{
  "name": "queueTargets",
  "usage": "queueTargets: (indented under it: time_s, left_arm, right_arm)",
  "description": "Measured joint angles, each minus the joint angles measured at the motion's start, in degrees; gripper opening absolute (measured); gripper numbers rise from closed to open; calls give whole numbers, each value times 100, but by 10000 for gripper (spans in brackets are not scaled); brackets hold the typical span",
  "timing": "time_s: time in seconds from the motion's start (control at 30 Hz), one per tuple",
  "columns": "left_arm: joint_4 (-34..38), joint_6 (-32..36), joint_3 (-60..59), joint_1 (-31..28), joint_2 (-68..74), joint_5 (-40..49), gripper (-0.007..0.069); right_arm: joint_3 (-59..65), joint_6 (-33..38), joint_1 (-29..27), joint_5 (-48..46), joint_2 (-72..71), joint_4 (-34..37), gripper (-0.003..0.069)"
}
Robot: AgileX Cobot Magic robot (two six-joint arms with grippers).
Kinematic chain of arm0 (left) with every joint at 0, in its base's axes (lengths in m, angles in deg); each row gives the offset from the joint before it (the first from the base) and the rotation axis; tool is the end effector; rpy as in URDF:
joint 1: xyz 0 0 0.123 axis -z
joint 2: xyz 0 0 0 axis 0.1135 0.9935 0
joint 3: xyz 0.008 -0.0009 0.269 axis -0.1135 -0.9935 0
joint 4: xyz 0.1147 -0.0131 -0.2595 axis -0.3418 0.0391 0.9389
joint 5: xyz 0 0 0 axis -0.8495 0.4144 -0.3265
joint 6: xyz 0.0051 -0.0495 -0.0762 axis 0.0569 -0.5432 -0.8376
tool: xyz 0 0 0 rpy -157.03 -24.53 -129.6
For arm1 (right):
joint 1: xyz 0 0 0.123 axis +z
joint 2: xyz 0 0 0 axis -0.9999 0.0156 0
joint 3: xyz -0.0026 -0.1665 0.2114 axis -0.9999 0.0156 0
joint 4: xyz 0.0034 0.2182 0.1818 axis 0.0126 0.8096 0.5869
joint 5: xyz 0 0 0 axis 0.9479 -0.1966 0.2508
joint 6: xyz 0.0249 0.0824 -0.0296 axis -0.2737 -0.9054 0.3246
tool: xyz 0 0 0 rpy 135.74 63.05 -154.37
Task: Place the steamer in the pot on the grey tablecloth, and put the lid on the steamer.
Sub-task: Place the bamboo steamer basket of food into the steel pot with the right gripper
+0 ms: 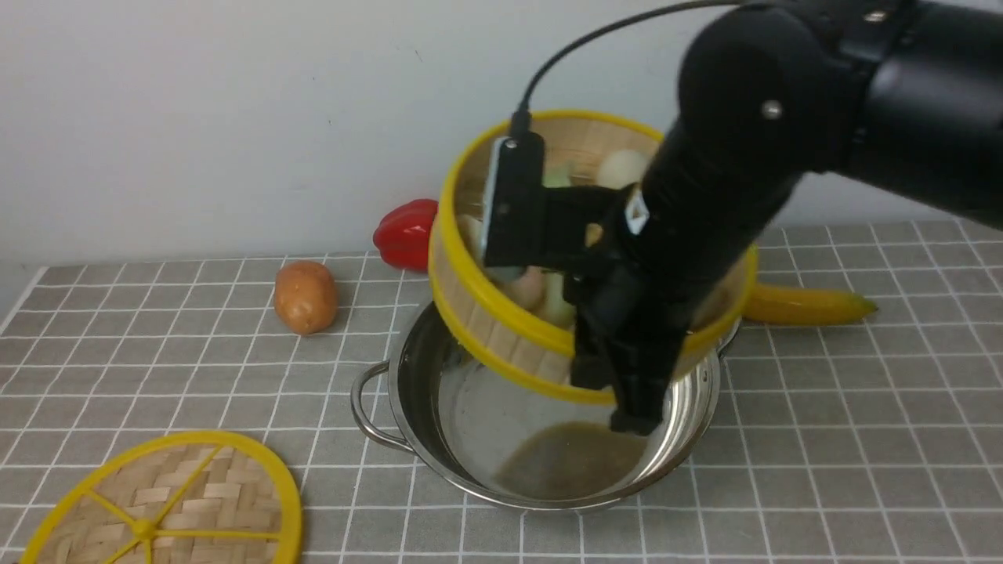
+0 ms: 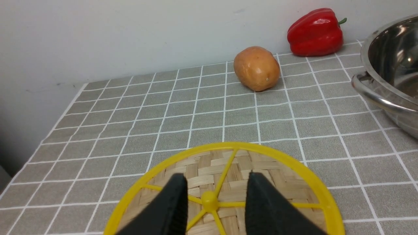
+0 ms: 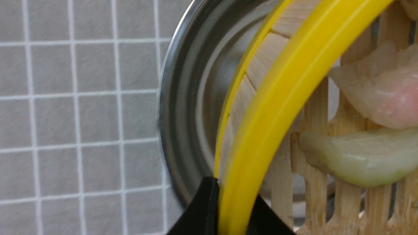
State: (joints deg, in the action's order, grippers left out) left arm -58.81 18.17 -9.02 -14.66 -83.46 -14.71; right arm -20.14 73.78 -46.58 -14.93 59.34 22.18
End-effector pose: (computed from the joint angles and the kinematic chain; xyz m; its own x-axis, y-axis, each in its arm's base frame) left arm 0.1024 0.0079 0.1805 -0.2557 0.1364 -0.9571 -0.0267 0.9886 0.1481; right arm 0.2937 0.2779 0.2892 -0.1452 -0.9587 -0.2447 -0.9790 0.1750 -0.1047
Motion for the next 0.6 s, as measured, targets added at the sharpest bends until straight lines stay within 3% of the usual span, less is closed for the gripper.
queueTargets:
  time_s: [0.6]
  left_arm:
    - [0, 0, 0, 0, 0, 0, 243]
  right_arm:
    - [-153, 109, 82, -51, 1395, -141, 57]
